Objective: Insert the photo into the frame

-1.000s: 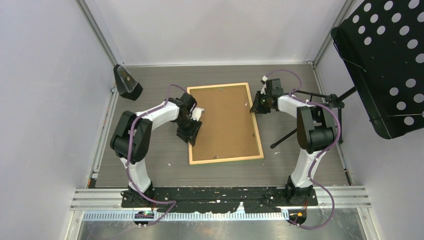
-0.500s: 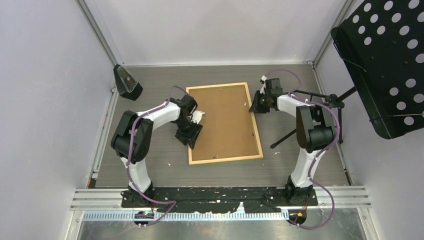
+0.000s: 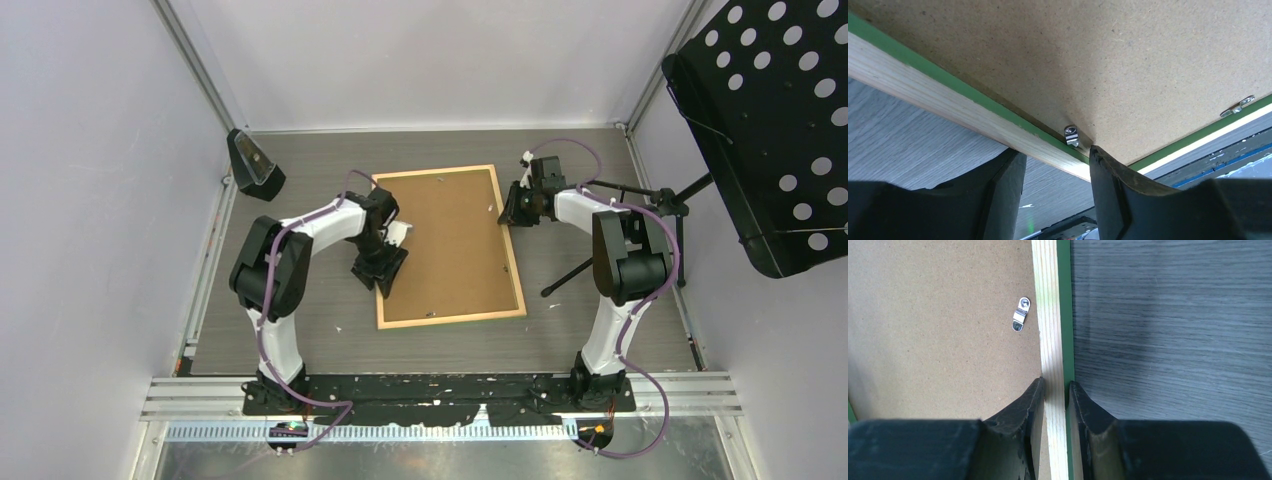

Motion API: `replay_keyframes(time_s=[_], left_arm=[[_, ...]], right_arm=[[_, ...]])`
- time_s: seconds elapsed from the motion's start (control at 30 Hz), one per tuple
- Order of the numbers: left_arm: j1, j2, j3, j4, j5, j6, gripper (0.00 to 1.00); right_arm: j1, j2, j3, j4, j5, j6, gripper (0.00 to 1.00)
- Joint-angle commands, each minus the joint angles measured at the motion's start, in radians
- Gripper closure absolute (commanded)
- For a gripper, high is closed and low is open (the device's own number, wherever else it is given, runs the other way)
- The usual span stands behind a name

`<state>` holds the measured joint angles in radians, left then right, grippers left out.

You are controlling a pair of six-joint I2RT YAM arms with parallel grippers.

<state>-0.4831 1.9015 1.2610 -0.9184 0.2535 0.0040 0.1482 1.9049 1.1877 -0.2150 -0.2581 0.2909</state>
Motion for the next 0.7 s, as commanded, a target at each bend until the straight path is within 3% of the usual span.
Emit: replay_keyframes(time_s=[0.0,0.33,0.57,0.67], left_arm=[[0.003,0.026,0.025,0.034,-0.048,0.011,0.48],[0.009,-0.027,-0.035,0.132,-0.066,-0.037,0.61],[0.008,-0.079,-0.069,0.193,-0.070,-0.035,0.85],[0.008,-0.095,-0.080,0.204,-0.061,-0.036,0.83]], right_arm=[[-0.005,-0.026,0.050,0.057,-0.039,0.021,0.94],[-0.004,-0.026,0.048,0.057,-0.046,0.021,0.95],[-0.004,-0.023,0.050,0.056,-0.049,0.019,0.95],[-0.004,-0.023,0.051,0.055,-0.049,0.017,0.95]])
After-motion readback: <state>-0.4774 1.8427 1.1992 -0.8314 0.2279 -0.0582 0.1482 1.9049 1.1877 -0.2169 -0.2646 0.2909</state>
